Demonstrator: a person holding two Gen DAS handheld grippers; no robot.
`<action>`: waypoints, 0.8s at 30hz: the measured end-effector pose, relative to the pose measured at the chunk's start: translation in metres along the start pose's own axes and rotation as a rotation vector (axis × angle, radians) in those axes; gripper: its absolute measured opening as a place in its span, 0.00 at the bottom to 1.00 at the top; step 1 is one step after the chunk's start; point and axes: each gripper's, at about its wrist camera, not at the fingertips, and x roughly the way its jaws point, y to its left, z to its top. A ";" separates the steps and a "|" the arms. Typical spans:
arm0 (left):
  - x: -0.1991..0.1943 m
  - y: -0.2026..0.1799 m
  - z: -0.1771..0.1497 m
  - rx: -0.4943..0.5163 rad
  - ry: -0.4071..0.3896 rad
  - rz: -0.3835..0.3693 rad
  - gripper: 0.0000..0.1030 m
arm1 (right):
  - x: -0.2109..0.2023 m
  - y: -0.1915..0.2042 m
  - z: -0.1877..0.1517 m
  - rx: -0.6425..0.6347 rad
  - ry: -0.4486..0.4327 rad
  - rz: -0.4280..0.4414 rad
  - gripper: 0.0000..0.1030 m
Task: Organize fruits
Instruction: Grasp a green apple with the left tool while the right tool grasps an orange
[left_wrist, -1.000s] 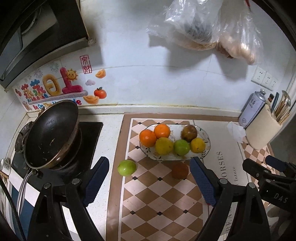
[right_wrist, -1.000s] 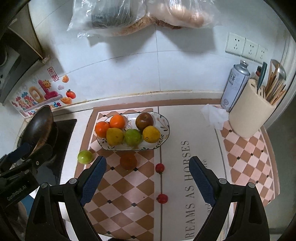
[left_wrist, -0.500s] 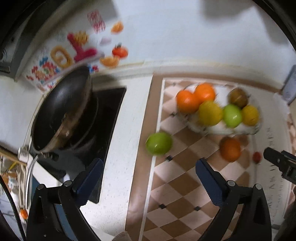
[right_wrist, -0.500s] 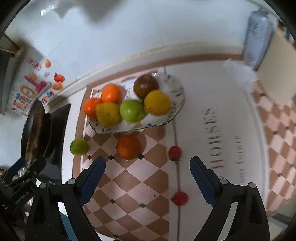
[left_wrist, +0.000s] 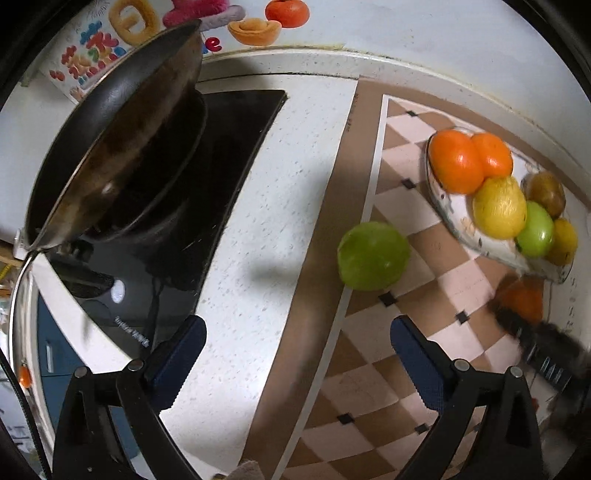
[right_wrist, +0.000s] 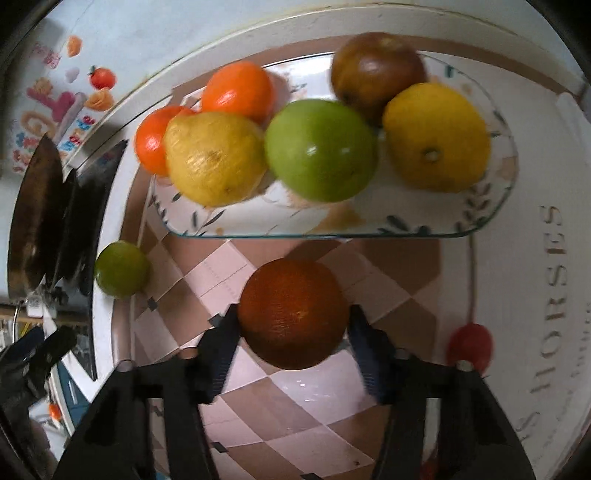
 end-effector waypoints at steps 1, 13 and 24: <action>0.001 0.000 0.004 -0.006 0.001 -0.019 0.99 | 0.001 0.003 -0.003 -0.014 0.010 0.000 0.56; 0.046 -0.068 0.045 0.321 0.105 -0.082 0.99 | -0.010 0.006 -0.040 -0.020 0.091 0.051 0.56; 0.057 -0.071 0.043 0.380 0.093 -0.064 0.57 | -0.010 0.006 -0.040 -0.033 0.103 0.044 0.56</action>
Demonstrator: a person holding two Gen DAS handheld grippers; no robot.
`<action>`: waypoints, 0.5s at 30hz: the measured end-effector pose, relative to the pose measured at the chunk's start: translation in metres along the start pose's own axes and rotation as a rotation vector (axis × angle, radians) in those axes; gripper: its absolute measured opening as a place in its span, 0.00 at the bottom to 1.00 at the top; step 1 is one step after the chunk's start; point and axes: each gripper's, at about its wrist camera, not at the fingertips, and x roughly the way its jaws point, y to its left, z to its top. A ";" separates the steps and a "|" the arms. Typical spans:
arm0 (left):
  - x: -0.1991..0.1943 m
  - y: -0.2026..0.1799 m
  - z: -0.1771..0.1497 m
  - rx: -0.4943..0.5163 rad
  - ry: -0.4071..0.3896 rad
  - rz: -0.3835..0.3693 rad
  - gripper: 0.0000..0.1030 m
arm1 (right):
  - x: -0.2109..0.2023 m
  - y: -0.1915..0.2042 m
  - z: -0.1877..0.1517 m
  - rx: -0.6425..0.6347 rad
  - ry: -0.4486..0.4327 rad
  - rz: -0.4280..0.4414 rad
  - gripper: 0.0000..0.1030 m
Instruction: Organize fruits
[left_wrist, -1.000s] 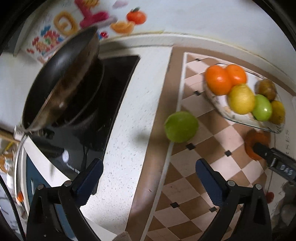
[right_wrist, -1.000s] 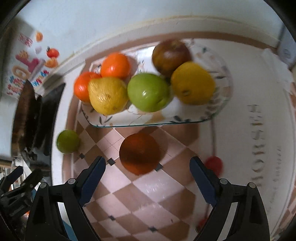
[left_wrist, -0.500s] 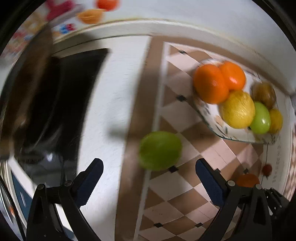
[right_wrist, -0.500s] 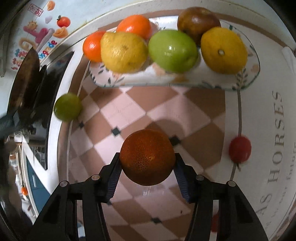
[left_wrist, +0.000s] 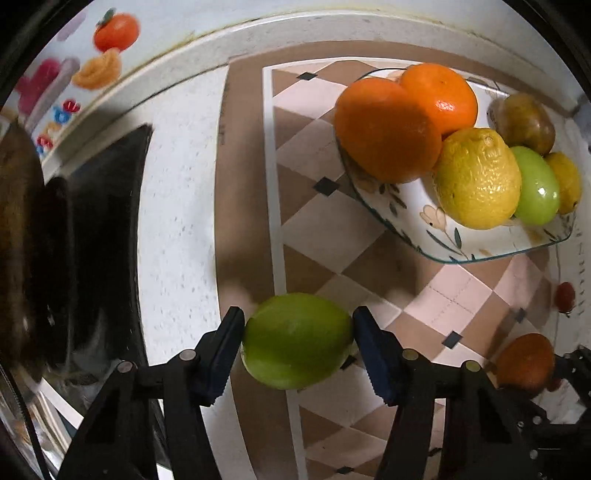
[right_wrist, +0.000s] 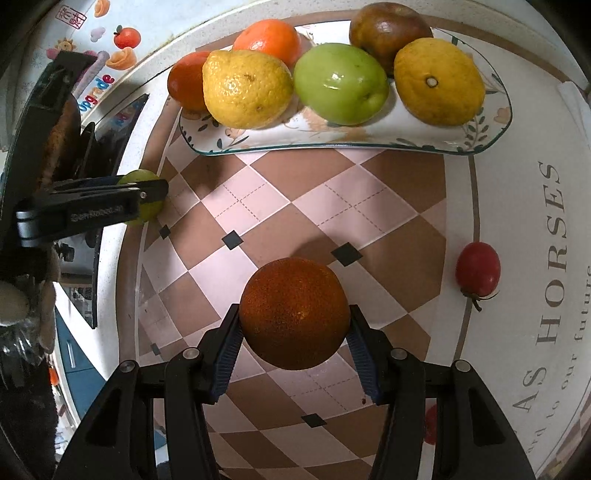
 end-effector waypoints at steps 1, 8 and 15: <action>-0.001 0.001 -0.004 -0.009 -0.002 -0.005 0.57 | 0.000 0.001 -0.001 -0.004 0.002 -0.001 0.56; -0.015 -0.006 -0.067 -0.114 0.015 -0.151 0.57 | -0.009 0.006 -0.017 -0.038 0.023 0.008 0.56; -0.012 -0.033 -0.132 -0.134 0.082 -0.244 0.57 | -0.013 0.005 -0.047 -0.053 0.065 0.017 0.56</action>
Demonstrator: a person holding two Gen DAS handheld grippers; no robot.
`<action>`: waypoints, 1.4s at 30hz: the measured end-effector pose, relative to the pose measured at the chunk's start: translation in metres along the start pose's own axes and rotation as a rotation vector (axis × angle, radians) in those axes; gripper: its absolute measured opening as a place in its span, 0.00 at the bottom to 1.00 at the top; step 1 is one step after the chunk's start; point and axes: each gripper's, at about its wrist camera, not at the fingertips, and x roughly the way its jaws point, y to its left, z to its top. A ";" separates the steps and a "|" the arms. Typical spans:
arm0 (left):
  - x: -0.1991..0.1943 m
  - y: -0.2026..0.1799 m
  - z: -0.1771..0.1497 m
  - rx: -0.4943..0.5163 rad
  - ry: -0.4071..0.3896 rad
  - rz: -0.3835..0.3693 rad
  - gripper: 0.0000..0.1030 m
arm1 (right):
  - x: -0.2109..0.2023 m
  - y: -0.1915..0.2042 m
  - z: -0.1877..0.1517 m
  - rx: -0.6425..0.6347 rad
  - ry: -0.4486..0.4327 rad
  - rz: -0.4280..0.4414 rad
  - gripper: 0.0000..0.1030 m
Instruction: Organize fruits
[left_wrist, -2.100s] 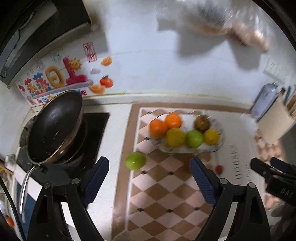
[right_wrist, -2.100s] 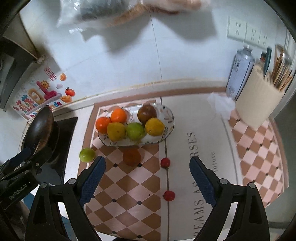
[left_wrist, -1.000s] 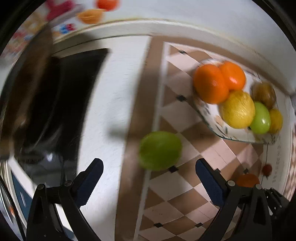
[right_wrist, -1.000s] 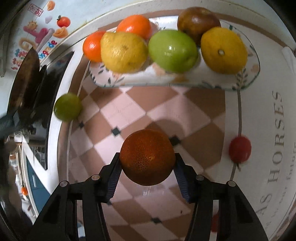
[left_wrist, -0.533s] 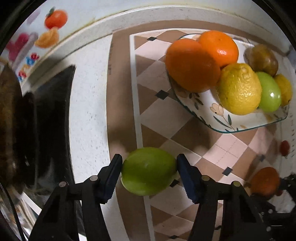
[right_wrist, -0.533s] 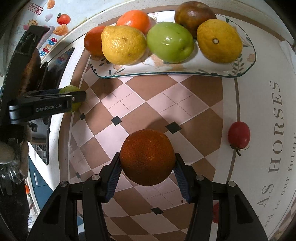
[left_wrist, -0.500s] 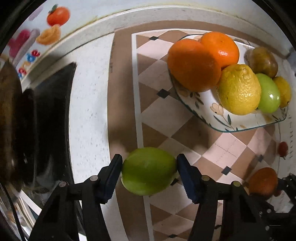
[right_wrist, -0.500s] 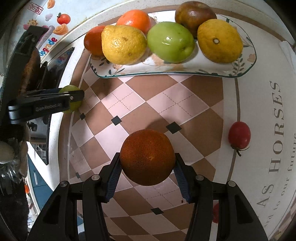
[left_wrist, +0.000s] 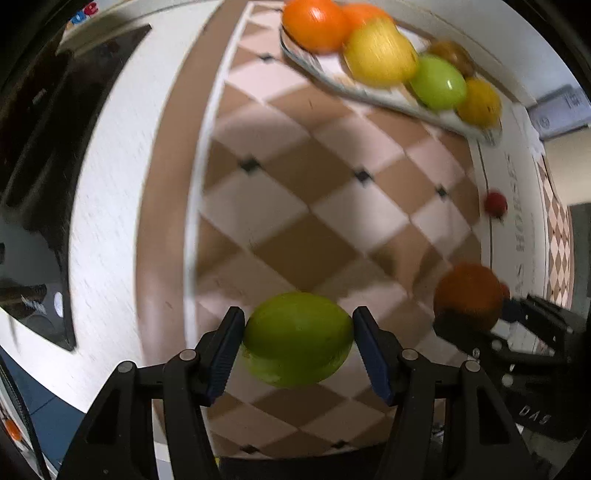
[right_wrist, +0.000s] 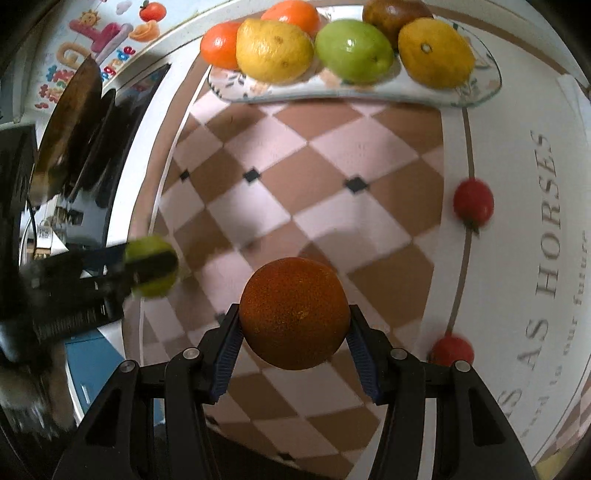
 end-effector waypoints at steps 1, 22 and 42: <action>0.003 -0.001 -0.004 0.002 0.004 0.004 0.57 | 0.001 0.000 -0.002 0.003 0.002 0.002 0.56; -0.043 -0.028 -0.006 0.034 -0.109 0.013 0.56 | -0.005 -0.012 -0.009 0.095 -0.098 0.047 0.55; -0.097 -0.128 0.222 0.232 -0.213 0.037 0.52 | -0.113 -0.132 0.159 0.312 -0.371 0.052 0.56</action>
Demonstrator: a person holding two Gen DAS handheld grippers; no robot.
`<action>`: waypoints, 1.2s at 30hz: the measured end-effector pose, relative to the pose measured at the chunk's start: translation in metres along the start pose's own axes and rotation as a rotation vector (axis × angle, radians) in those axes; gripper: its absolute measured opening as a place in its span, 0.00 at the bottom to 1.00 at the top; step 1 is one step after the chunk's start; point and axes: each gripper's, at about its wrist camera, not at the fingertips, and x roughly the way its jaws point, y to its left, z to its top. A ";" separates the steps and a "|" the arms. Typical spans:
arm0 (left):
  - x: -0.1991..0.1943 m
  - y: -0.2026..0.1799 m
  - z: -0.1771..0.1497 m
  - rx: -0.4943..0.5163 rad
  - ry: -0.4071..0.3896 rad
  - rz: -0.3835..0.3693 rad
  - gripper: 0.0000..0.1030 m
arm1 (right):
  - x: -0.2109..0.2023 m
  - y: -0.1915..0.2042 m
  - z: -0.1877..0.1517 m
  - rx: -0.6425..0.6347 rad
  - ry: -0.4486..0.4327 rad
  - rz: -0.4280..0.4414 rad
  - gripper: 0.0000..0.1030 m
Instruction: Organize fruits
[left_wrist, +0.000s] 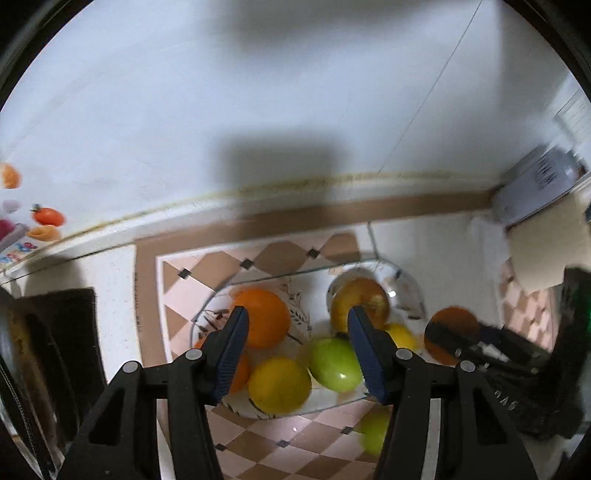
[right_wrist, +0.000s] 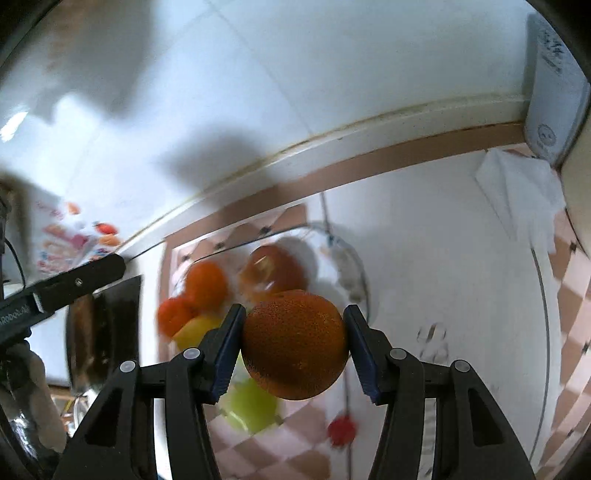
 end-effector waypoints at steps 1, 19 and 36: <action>0.010 -0.002 0.000 0.000 0.023 0.001 0.52 | 0.007 -0.003 0.003 0.002 0.014 -0.005 0.56; 0.028 -0.015 -0.181 -0.079 0.204 -0.048 0.89 | -0.038 -0.074 -0.172 -0.052 0.336 0.027 0.95; 0.037 -0.073 -0.185 0.016 0.147 -0.013 0.89 | -0.081 -0.114 -0.147 0.125 -0.035 -0.123 0.68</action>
